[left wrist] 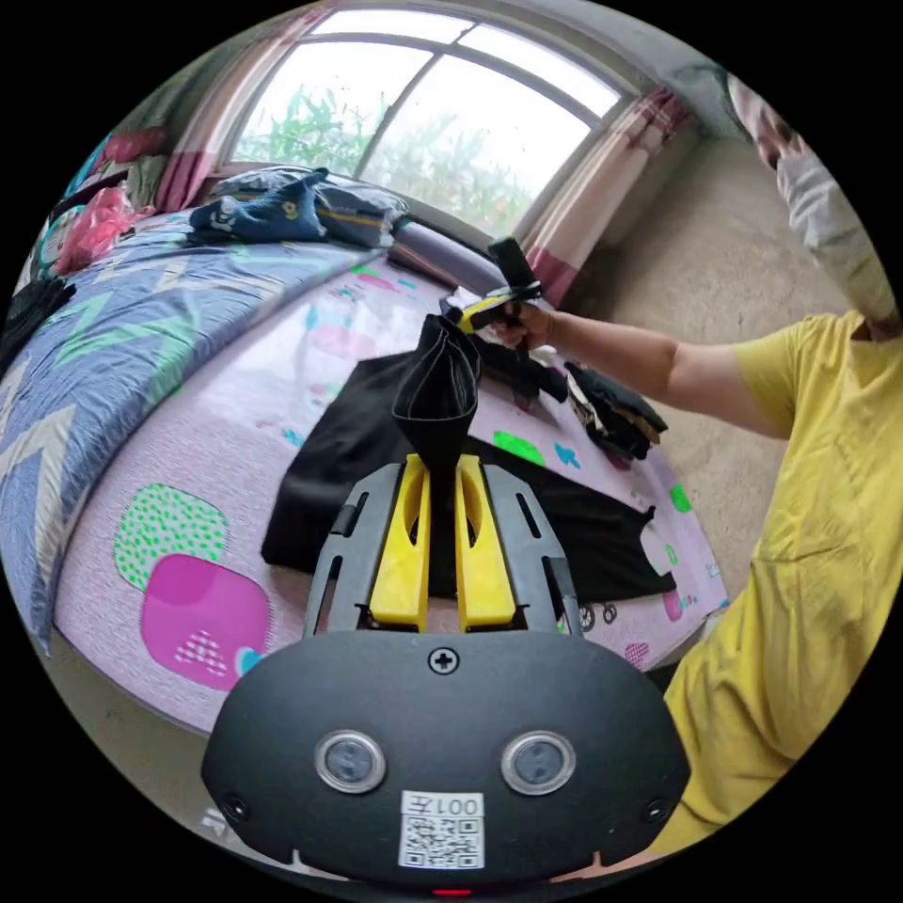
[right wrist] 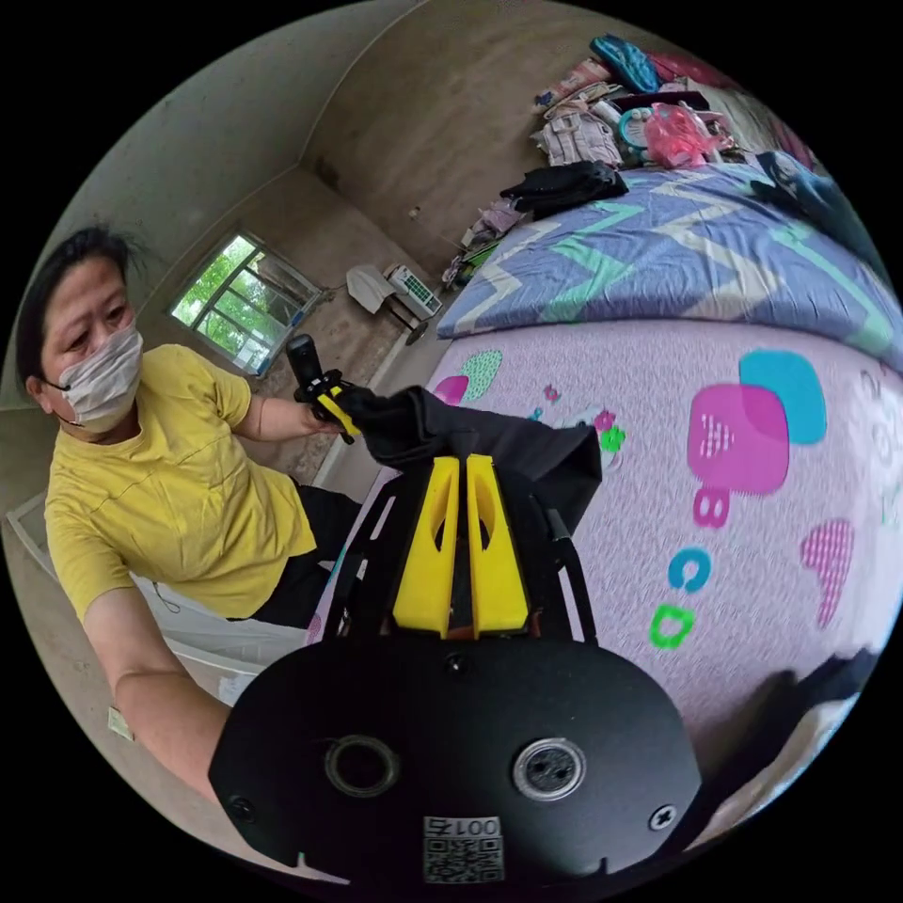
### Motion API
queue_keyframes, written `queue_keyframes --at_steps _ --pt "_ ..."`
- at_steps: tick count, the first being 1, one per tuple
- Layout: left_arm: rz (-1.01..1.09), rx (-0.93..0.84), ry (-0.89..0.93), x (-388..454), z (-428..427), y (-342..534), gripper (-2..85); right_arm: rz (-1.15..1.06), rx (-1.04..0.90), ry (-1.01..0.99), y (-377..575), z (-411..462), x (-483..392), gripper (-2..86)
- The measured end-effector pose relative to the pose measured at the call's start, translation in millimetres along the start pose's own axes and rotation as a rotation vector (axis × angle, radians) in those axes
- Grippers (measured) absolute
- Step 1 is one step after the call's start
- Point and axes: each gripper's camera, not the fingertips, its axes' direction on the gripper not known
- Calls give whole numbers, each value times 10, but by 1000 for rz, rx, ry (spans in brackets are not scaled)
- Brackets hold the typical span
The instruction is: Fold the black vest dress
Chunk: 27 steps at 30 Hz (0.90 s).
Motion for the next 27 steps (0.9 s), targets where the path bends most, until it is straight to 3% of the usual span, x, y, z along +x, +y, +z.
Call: queue_keyframes --at_steps 8,13,18,22,24,27 --pt "-16 -264 -65 627 1335 775 3 134 -202 -30 1064 679 25 21" --pt "0 -340 -54 646 1573 823 12 108 -245 -20 1167 799 -84 44" --pt "51 -344 -40 701 1454 829 11 88 -508 38 1144 795 -332 47" --pt "147 -375 -128 813 1338 790 -5 55 -361 67 1013 466 -496 23" --pt "166 -331 -163 851 1253 726 -9 -6 -215 72 834 354 -624 14" --pt "145 -233 -207 810 1158 577 -12 -67 -150 107 579 494 -729 9"
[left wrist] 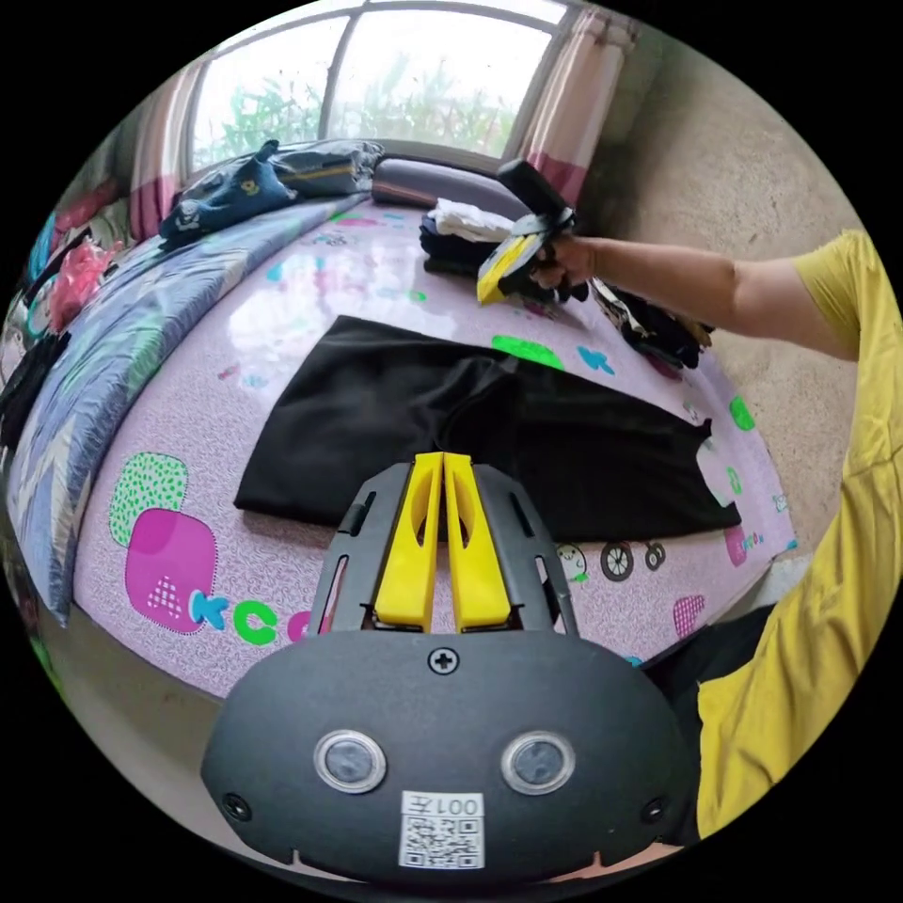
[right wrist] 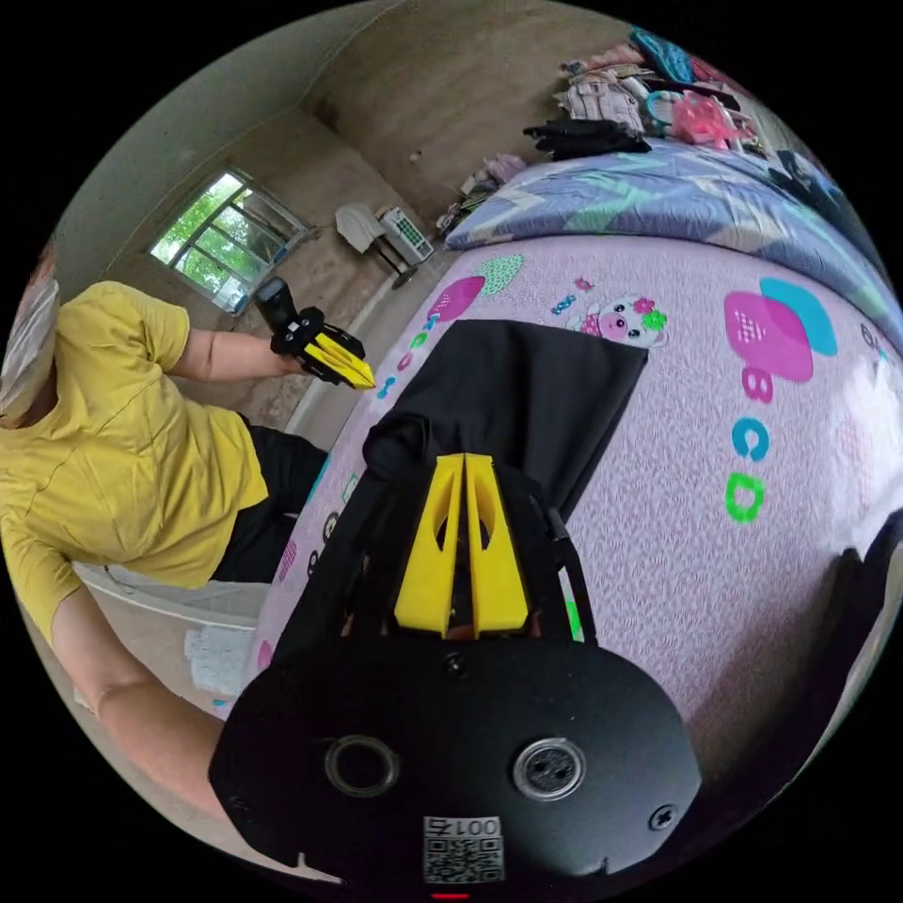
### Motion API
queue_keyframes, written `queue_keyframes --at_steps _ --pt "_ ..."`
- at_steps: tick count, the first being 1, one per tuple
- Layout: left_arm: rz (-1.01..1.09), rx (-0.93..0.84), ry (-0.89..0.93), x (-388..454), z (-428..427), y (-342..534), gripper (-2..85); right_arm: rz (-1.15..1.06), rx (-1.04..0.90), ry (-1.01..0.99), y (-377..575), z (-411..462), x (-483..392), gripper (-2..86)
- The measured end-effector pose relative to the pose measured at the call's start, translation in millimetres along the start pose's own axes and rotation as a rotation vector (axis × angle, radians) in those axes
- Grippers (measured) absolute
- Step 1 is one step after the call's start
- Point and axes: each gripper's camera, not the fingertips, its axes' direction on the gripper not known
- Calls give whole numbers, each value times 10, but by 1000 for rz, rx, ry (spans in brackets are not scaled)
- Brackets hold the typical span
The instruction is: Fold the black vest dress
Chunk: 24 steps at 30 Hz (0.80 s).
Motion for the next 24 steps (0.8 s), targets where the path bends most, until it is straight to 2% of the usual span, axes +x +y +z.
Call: queue_keyframes --at_steps 3,6,11,16,19,21,24 --pt "-81 50 6 -246 106 -116 -12 -30 -57 5 -273 298 -35 7" --pt "-167 8 96 -483 454 -196 -12 -47 -192 -29 -422 637 -53 7" --pt "-42 -59 256 -178 719 -266 -12 -77 -461 -104 -273 904 -169 7" --pt "-3 -117 351 56 813 -210 -12 -16 -535 -136 -153 788 -136 8" --pt "-74 -61 322 -18 592 -173 -12 22 -390 -127 -209 418 -57 8" --pt "-189 -7 264 -240 410 -102 -12 93 -182 -108 -256 41 112 9" --pt "-467 90 167 -886 122 96 -6 191 33 -58 -300 -316 361 11"
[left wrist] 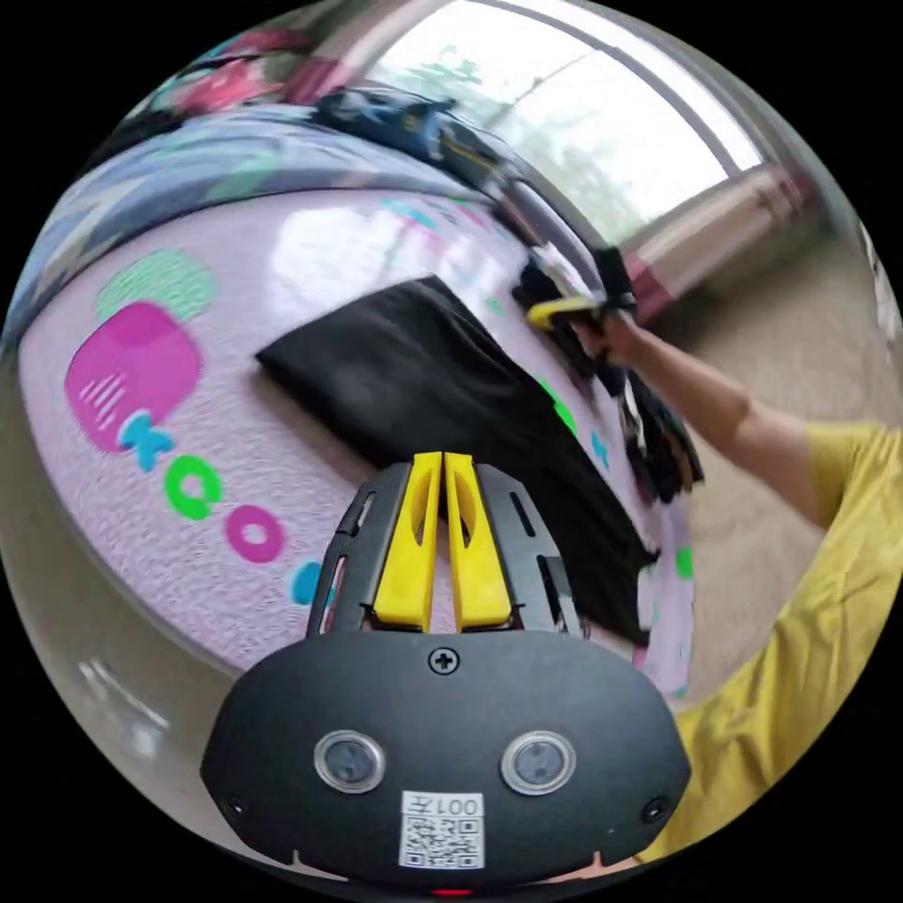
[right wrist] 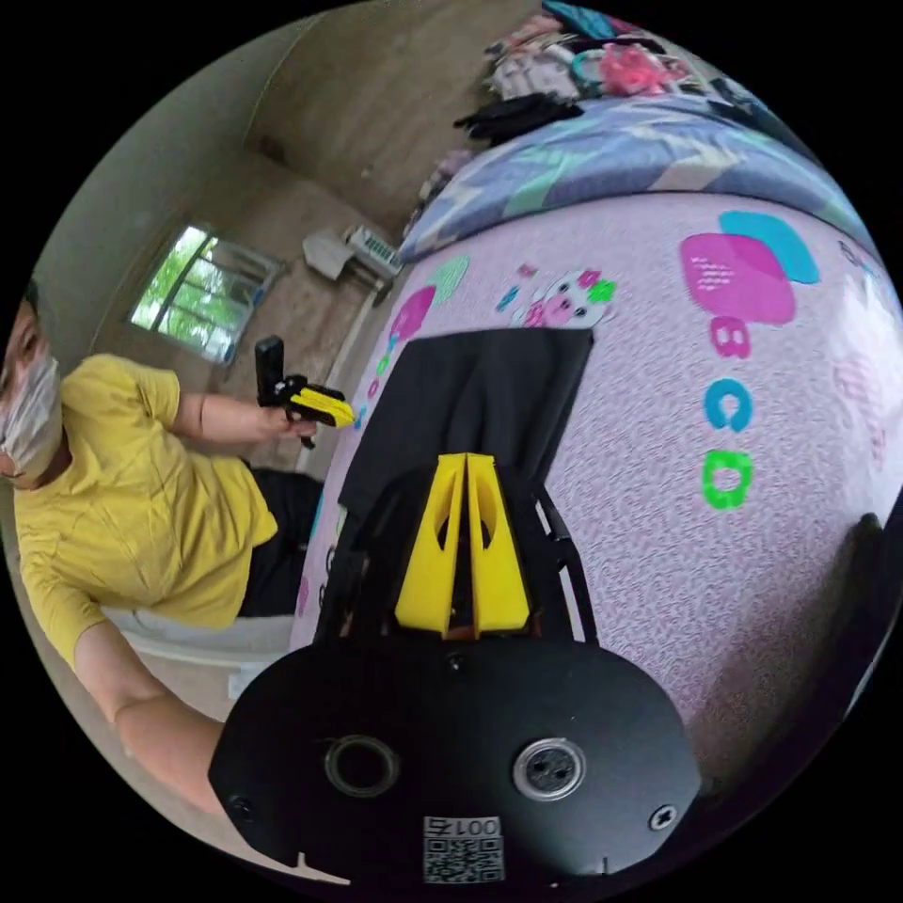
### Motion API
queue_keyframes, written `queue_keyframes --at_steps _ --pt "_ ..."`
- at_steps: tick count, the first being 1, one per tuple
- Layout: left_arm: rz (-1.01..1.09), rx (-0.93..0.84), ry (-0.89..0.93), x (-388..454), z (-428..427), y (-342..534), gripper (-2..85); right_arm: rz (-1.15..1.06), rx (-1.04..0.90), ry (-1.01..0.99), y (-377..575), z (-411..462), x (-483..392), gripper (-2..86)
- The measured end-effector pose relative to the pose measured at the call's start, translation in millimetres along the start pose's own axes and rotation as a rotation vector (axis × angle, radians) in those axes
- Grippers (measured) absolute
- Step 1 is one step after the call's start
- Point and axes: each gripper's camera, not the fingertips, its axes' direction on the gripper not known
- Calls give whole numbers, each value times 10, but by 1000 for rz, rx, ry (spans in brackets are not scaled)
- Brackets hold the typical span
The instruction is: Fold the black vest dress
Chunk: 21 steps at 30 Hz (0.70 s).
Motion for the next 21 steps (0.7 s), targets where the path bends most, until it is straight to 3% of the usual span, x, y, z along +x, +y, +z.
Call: queue_keyframes --at_steps 2,5,21 --pt "-221 107 34 -602 -253 -85 8 55 67 28 -70 -117 143 15" --pt "-352 226 94 -1103 -432 -156 32 135 88 30 -218 -163 398 28" --pt "-312 220 221 -1862 -361 -618 56 108 -110 -242 -1014 60 771 58"
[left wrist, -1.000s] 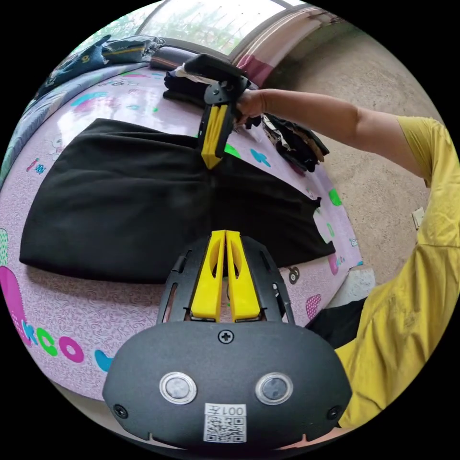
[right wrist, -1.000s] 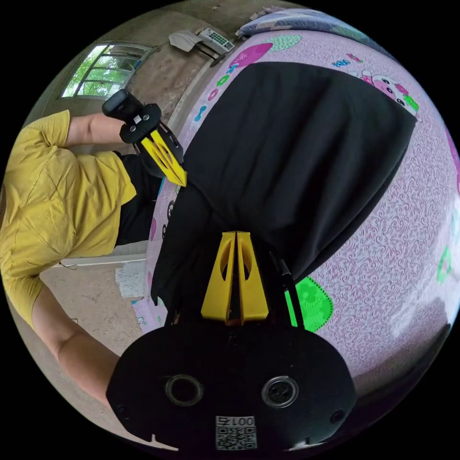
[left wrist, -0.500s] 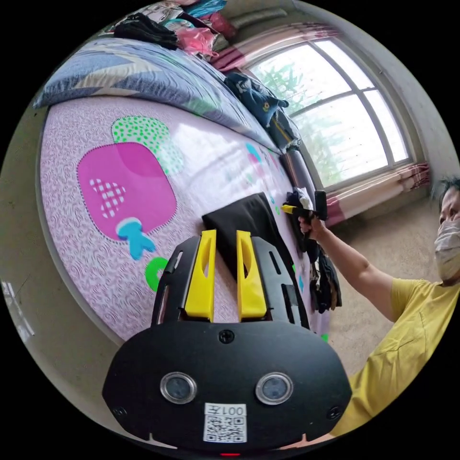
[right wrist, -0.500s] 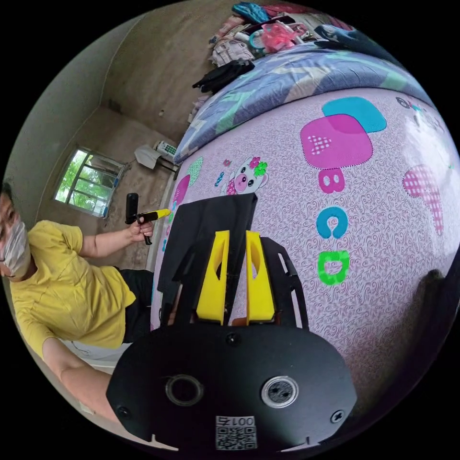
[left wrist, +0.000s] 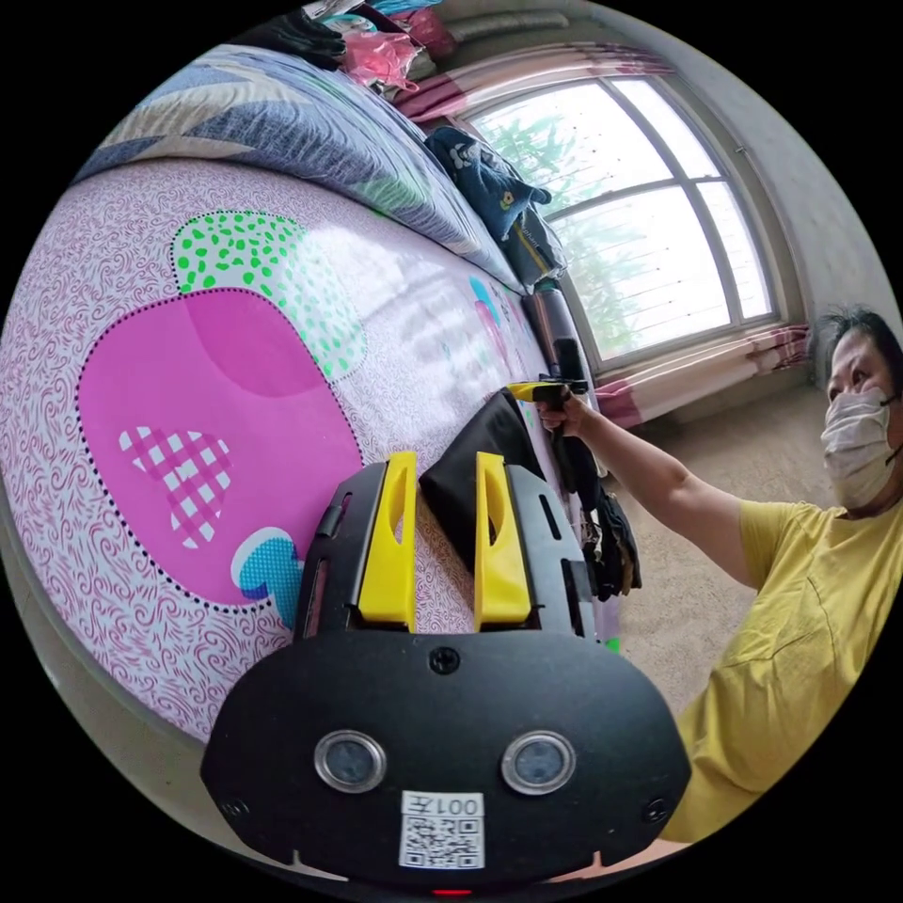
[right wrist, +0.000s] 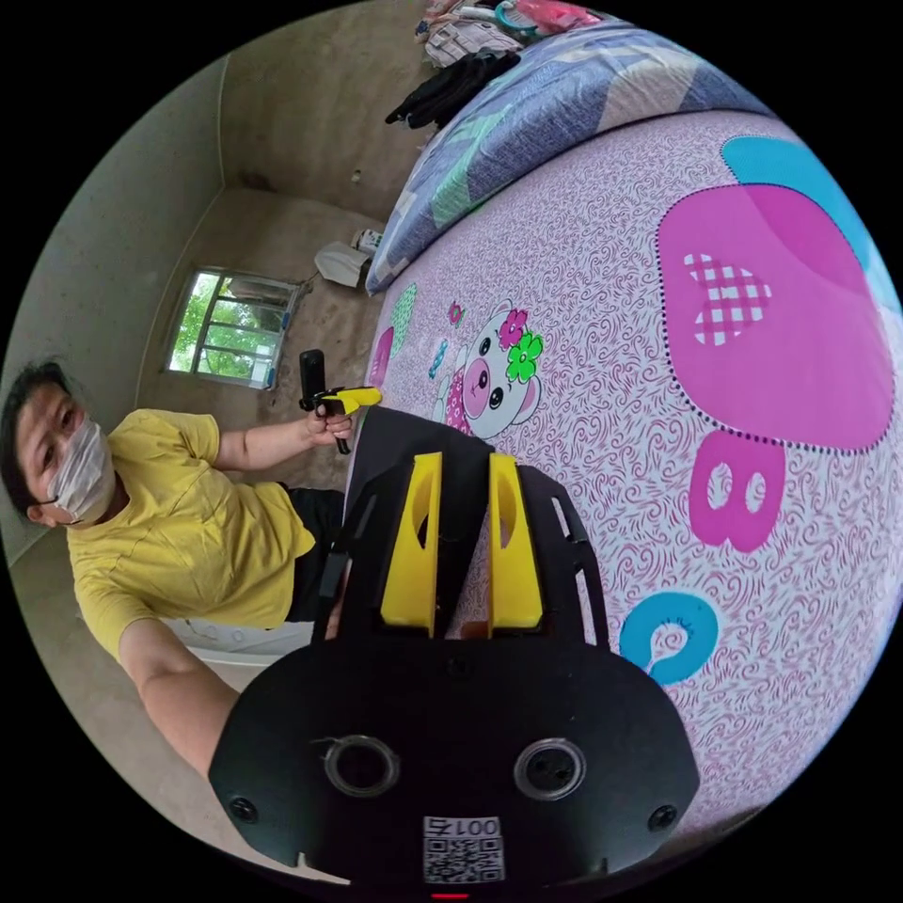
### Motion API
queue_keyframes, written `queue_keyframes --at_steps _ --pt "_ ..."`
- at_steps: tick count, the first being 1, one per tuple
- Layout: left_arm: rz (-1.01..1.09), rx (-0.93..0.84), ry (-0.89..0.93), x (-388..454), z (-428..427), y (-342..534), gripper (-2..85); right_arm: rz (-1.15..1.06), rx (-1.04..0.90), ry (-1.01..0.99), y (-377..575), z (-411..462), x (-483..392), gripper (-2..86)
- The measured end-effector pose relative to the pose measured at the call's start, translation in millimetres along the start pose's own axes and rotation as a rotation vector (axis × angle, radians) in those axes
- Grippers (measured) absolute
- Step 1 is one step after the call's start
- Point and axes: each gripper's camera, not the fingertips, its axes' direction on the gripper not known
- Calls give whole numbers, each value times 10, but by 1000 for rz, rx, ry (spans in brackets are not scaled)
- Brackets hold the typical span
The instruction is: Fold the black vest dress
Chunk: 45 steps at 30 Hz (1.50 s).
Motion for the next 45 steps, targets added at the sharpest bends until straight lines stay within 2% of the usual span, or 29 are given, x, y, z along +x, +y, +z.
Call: queue_keyframes --at_steps 5,9,14,23,28,30,34,37,45 --pt "6 -40 70 -96 21 -81 40 21 2 -49 45 -28 -85 40" --pt "24 -55 78 -113 9 -105 28 26 46 39 152 -153 -305 45" --pt "51 -96 102 -121 60 -69 24 36 19 30 248 -119 -565 51" --pt "76 -156 25 -70 176 -79 -3 35 69 231 614 -147 -1360 45" --pt "231 -38 -115 138 -188 -243 -1 -57 249 260 1432 -389 -2240 31" --pt "311 -20 -119 278 -305 -355 -1 -49 336 326 2062 -401 -2766 24" --pt "504 -173 -62 727 -116 -684 -1 64 529 385 3222 -237 -3550 17" --pt "656 -310 25 1153 280 -816 -1 237 730 377 4237 102 -4132 14" --pt "949 -722 324 2321 1635 -501 8 731 1336 386 6398 1855 -5901 18"
